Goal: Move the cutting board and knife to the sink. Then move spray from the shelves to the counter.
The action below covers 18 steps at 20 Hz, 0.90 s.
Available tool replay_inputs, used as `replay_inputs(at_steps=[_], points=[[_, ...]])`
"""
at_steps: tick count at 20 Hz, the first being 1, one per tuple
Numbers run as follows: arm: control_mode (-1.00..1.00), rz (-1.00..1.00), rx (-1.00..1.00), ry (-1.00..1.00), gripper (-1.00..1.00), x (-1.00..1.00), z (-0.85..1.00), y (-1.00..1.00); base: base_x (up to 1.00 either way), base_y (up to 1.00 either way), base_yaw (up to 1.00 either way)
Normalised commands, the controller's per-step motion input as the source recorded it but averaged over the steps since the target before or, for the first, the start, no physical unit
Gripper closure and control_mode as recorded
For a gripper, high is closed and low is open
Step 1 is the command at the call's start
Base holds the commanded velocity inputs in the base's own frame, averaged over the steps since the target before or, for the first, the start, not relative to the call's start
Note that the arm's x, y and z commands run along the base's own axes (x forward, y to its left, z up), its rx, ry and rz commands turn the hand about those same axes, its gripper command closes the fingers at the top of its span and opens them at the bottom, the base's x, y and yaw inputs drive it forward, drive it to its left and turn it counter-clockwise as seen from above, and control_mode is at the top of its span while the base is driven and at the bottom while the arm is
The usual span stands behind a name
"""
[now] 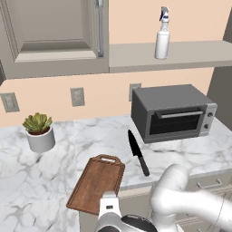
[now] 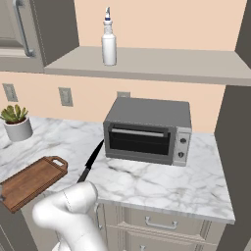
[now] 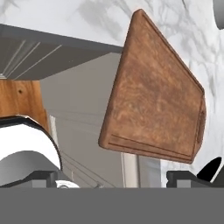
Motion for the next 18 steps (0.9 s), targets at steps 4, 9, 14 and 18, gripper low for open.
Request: replay_inputs(at_steps=[4,9,14,18], points=[[-1.0,0.0,-0.1,-0.03,-1.0,0.07,-0.12,0.0,0.0,0.0,0.0],[-1.0,0.0,-0.1,-0.05,-1.0,0.17,-0.07,0.01,0.0,0.0,0.0],[-1.0,0.03,-0.11,-0.13,-1.0,0.11,-0.15,0.1,0.0,0.0,0.0],[-1.0,0.05,-0.11,-0.14,-1.0,0.1,-0.21,0.1,0.0,0.0,0.0]])
